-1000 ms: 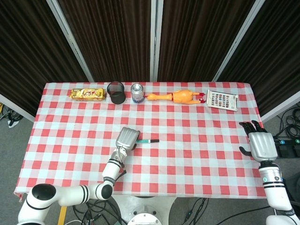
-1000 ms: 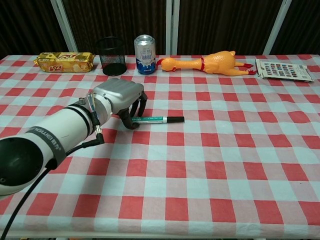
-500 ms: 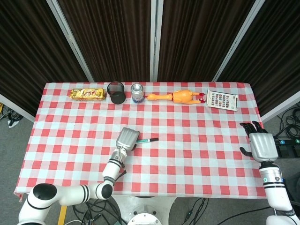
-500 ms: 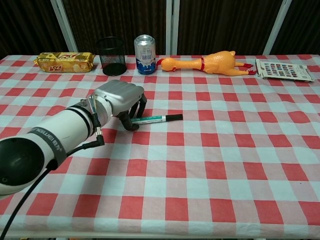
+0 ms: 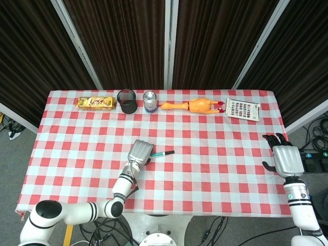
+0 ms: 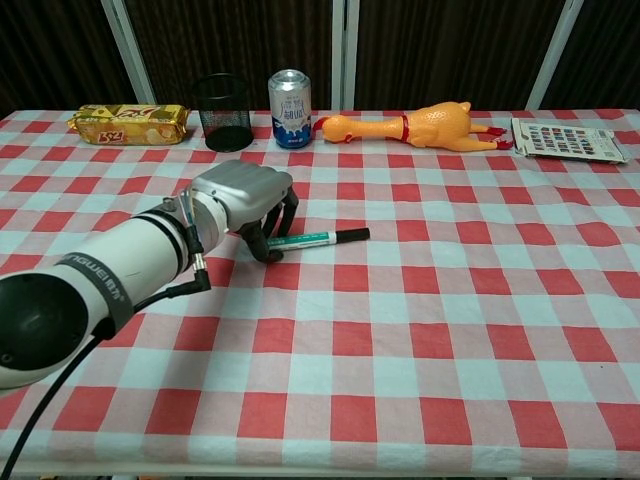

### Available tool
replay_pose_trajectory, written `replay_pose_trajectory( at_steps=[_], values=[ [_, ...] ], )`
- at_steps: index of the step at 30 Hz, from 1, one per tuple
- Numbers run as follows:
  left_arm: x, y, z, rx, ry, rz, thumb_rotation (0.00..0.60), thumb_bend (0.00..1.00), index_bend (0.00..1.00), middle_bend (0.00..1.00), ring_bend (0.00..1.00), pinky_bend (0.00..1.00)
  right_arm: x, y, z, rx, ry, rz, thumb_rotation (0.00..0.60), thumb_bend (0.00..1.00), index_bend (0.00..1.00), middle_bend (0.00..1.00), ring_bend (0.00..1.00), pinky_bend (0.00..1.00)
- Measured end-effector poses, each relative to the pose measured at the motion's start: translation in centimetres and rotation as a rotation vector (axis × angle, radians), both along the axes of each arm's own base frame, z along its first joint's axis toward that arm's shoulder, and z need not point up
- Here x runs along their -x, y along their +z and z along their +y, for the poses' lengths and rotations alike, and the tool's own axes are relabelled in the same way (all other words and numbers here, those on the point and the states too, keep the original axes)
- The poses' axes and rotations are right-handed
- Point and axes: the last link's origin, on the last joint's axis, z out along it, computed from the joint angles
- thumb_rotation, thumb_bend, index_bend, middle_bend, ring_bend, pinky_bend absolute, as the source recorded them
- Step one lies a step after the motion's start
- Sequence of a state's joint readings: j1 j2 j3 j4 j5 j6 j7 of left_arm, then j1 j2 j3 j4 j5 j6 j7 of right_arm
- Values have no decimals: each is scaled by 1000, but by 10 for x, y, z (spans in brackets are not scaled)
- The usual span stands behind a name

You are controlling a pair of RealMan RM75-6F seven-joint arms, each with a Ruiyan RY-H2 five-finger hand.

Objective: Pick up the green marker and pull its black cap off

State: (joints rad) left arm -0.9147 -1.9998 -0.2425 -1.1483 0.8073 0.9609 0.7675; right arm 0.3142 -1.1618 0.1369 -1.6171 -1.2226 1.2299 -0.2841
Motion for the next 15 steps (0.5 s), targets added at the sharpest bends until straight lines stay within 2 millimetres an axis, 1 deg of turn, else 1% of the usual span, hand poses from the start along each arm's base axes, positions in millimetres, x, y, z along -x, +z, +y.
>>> replay_pose_trajectory(
  at_steps=[15],
  values=[
    [-5,9,1,8,30,-129,600,383,587,636,917,1000,-6,-5,-3,-14,11,11,600,93,189,217,113,364]
  ],
)
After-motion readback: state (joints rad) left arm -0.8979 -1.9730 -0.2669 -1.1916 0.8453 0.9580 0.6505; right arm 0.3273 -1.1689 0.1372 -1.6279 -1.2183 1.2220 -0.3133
